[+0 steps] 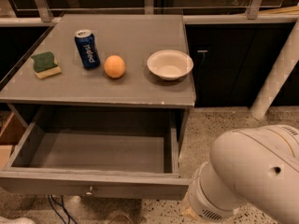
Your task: Close top drawer
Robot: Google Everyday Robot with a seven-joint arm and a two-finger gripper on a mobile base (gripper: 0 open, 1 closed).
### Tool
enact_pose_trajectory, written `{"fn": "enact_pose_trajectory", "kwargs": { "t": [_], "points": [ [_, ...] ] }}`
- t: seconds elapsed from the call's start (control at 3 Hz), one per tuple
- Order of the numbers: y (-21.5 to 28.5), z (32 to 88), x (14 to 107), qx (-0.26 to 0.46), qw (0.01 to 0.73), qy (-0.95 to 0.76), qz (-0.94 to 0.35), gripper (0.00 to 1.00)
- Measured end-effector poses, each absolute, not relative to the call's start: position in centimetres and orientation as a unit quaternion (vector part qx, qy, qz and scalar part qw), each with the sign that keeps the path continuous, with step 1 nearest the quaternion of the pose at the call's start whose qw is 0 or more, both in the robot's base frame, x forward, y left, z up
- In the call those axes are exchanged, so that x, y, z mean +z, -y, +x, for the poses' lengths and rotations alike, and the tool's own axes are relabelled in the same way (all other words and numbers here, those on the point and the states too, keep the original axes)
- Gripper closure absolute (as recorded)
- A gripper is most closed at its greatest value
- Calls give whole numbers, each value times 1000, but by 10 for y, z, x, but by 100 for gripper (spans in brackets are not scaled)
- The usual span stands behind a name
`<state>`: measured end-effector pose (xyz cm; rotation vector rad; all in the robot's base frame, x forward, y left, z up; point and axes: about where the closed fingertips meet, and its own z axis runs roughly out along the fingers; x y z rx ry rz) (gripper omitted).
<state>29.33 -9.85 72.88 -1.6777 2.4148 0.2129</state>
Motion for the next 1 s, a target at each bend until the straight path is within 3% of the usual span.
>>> {"fn": "enact_pose_trajectory", "kwargs": {
  "t": [1.0],
  "points": [
    [65, 303, 664, 79, 72, -828, -551, 100]
  ]
}}
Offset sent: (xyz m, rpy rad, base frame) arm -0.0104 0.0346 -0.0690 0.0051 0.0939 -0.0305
